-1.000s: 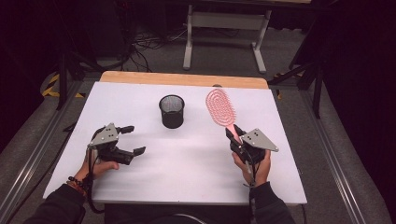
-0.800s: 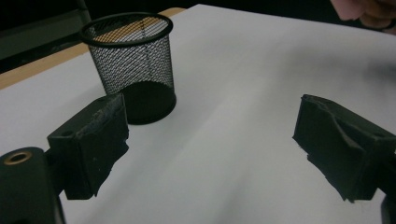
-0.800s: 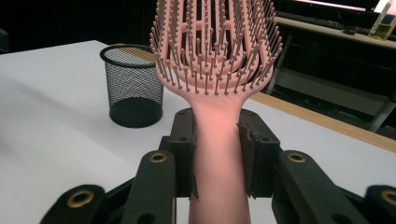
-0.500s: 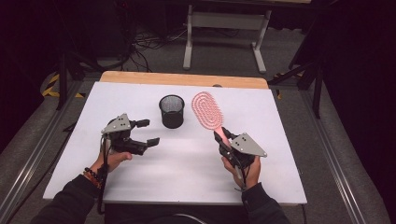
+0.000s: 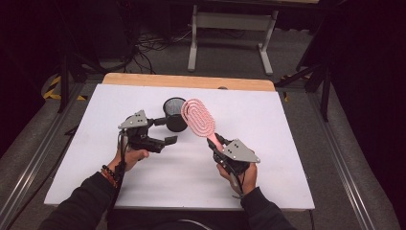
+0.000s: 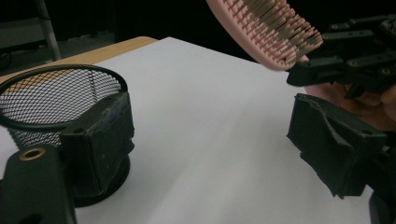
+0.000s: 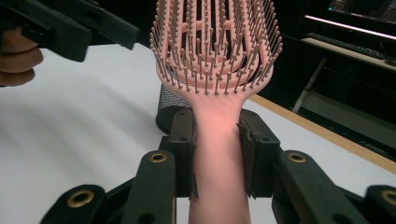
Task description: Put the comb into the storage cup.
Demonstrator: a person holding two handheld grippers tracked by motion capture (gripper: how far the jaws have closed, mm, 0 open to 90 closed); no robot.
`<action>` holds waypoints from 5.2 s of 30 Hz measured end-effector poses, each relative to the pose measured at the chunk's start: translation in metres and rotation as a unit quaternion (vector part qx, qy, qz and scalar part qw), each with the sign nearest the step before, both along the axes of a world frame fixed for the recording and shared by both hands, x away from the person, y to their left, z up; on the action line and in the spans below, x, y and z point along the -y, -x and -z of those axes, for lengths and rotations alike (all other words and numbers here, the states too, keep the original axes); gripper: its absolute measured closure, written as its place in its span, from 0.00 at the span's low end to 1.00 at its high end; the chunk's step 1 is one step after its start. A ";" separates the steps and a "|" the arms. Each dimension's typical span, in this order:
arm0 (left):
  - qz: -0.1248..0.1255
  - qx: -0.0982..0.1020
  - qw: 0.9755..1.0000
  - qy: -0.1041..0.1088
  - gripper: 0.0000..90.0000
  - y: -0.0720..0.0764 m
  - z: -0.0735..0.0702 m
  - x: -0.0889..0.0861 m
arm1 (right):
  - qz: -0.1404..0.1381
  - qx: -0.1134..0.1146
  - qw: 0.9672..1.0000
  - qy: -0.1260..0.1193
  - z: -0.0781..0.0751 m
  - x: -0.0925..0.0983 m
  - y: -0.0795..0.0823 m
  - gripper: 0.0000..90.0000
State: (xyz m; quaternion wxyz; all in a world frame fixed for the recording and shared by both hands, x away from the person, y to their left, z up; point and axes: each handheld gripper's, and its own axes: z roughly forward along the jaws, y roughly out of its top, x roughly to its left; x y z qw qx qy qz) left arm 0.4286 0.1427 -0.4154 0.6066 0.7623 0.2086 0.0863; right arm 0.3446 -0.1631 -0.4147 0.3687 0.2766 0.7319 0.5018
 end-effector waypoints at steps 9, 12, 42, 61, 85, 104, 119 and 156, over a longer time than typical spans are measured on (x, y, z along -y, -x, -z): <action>-0.014 -0.011 1.000 0.019 0.18 -0.005 -0.003 0.012 | -0.014 0.008 1.000 0.011 0.003 -0.013 0.000 0.77; -0.014 -0.009 1.000 0.025 0.22 -0.005 -0.003 0.015 | -0.016 0.011 1.000 0.017 0.004 -0.016 0.000 0.77; 0.018 -0.012 0.994 0.106 0.54 -0.001 -0.011 0.019 | -0.025 -0.005 0.999 0.032 0.016 -0.032 -0.010 0.77; 0.022 0.006 0.994 0.110 0.69 0.009 -0.019 0.026 | -0.025 -0.046 0.998 0.032 0.020 -0.036 -0.026 0.77; -0.015 0.065 0.991 0.112 0.71 0.022 -0.043 0.041 | -0.011 -0.043 0.999 0.009 0.015 -0.037 -0.026 0.41; -0.018 0.090 0.992 0.092 0.71 0.027 -0.051 0.033 | -0.027 -0.048 0.998 0.010 0.024 -0.011 -0.020 0.05; -0.049 0.098 0.990 0.089 0.71 0.021 -0.056 0.003 | -0.039 -0.035 0.998 0.037 0.031 -0.009 -0.013 0.07; -0.102 0.124 0.984 0.082 0.71 0.014 -0.071 -0.043 | -0.038 -0.031 0.998 0.046 0.033 -0.008 -0.014 0.08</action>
